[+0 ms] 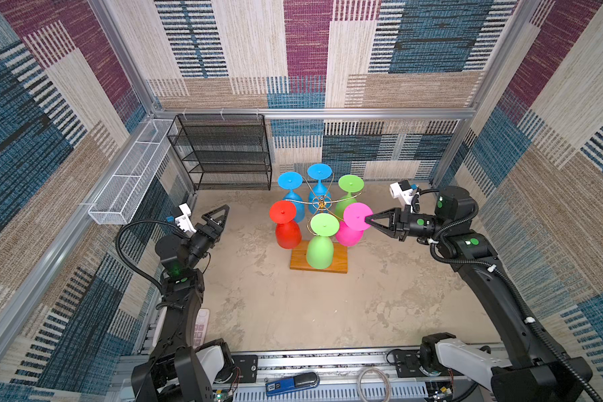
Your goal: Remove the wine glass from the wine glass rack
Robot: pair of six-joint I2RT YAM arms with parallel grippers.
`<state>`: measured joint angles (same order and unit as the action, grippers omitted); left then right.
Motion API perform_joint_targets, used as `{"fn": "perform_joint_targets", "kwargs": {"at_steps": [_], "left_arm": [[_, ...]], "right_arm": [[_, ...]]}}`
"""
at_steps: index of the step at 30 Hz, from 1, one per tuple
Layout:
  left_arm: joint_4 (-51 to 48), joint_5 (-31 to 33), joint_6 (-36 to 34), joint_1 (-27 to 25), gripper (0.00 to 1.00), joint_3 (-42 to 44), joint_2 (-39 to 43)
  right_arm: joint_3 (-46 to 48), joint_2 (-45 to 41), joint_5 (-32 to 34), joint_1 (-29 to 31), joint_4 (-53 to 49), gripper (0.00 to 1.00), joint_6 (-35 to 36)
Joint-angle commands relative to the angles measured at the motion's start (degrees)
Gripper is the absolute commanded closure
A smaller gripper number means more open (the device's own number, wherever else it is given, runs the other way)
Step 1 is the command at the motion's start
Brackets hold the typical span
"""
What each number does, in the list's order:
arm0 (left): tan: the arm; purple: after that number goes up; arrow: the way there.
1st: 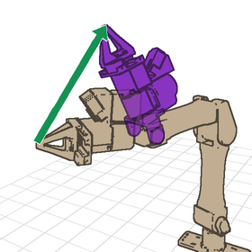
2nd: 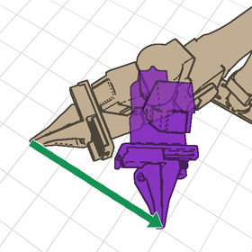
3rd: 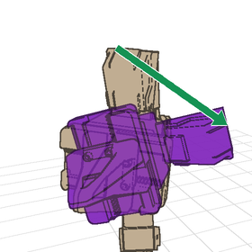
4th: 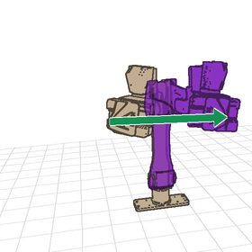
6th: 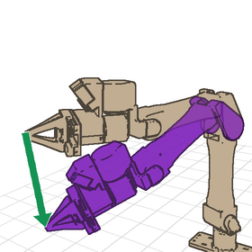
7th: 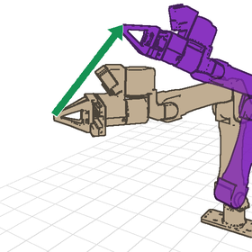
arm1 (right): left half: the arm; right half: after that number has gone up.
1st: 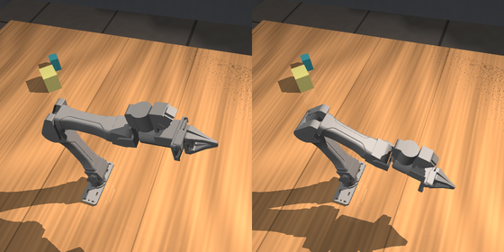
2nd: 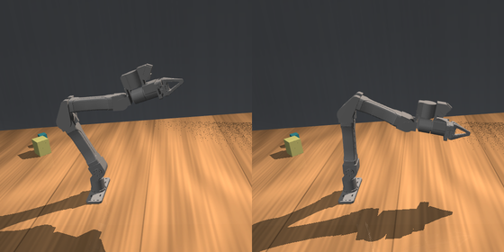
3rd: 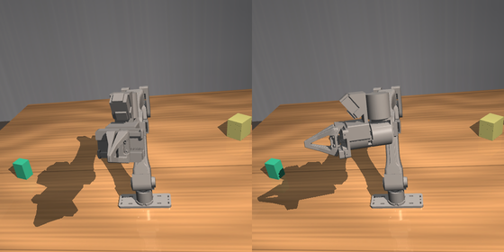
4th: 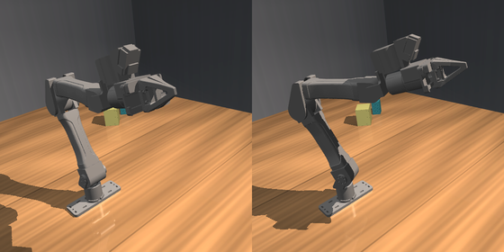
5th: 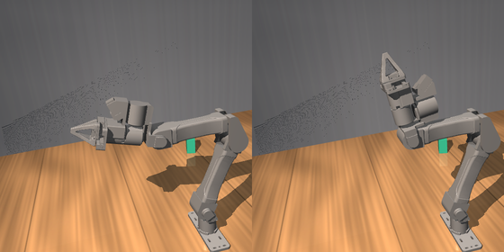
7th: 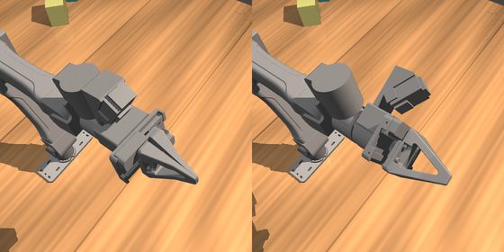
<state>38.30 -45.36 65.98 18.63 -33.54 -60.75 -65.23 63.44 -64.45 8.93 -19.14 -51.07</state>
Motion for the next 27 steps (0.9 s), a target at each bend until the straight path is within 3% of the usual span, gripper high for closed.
{"fn": "perform_joint_targets", "kwargs": {"at_steps": [1,27], "left_arm": [[3.3,-0.3,1.1,0.2,0.12,0.0,-0.2],[6.4,-0.9,3.8,0.7,0.12,0.6,-1.4]], "right_arm": [[-0.2,0.5,-0.9,0.1,0.6,1.00,1.3],[-2.3,1.2,-2.1,0.0,-1.2,1.00,4.8]]}}
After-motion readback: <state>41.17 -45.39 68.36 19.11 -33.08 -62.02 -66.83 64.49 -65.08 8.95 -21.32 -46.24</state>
